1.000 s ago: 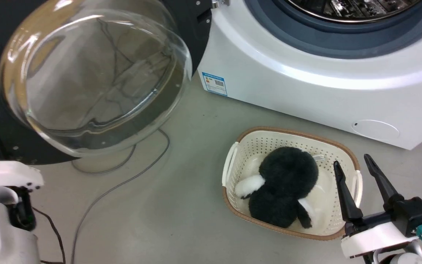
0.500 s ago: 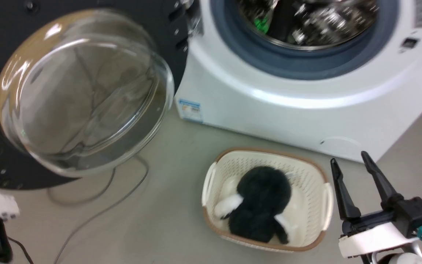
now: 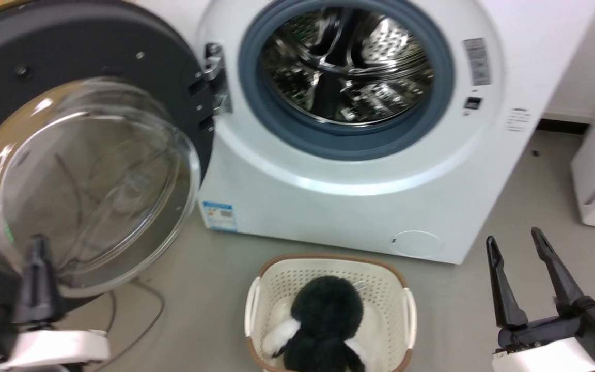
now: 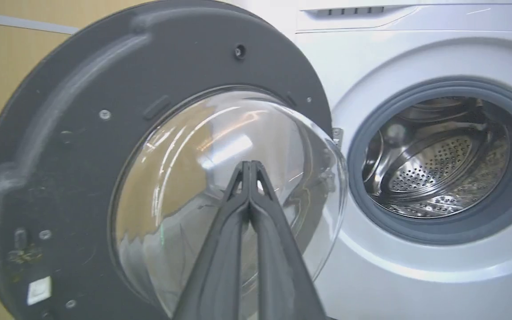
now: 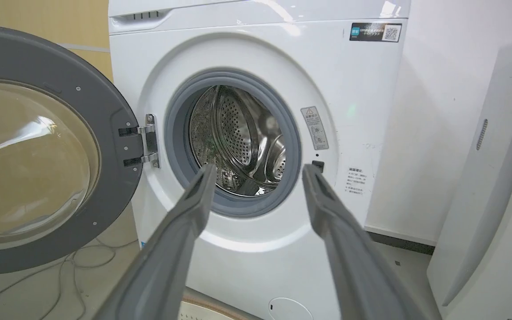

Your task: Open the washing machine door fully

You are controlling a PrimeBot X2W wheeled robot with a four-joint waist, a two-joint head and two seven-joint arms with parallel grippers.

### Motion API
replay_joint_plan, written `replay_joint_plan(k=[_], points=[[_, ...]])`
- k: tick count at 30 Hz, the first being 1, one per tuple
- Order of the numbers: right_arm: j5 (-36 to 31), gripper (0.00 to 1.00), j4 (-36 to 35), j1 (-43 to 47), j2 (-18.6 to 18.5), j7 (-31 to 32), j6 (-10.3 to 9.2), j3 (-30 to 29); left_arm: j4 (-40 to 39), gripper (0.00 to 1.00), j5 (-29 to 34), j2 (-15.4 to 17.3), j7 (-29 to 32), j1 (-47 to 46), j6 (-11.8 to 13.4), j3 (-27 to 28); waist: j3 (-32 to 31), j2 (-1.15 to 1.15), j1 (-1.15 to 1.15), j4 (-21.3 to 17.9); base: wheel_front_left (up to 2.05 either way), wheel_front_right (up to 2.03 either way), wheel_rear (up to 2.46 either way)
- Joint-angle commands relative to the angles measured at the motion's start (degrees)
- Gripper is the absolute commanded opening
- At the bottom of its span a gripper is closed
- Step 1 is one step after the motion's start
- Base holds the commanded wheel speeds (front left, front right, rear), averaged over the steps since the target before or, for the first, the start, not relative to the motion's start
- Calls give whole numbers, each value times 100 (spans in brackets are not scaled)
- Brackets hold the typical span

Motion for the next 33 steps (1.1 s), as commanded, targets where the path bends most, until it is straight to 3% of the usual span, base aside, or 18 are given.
replay_joint_plan(k=[1, 3, 4, 5, 14, 26, 27, 33], points=[[67, 100, -57, 65, 26, -19, 5, -27, -108, 0, 0, -41, -7, 152, -20, -210, -103, 0, 1, -198, 0, 0, 0], [110, 100, -68, 89, 26, -19, 5, -59, -163, 0, -41, -61, -7, 217, -21, -375, -124, 0, 1, -288, 0, 0, 0], [120, 100, -58, 106, 27, -19, 5, -55, -164, 22, -35, -67, -7, 255, -20, -457, -137, 0, 1, -348, 0, 0, 0], [152, 100, -42, 144, 27, -19, 5, -37, -120, 100, 22, -73, -7, 308, -20, -620, -159, 0, 1, -473, 0, 0, 0], [244, 100, 36, 327, 27, -19, 5, -25, 89, 100, 122, -84, -7, 502, 0, -1154, -237, 0, 1, -948, 0, 0, 0], [336, 100, 249, 508, 28, -19, 5, 107, 371, 100, 13, -87, -7, 717, 210, -1435, -280, 0, 1, -1344, 0, 0, 0], [311, 0, 240, 442, 8, 0, 0, 99, 372, 0, 39, -94, 2, 659, 203, -1448, -280, 0, 1, -1345, 0, 0, 0], [305, 0, 248, 429, 6, 32, 0, 95, 366, 0, 46, -95, 26, 649, 210, -1468, -276, 0, 1, -1343, 0, 0, 0]])
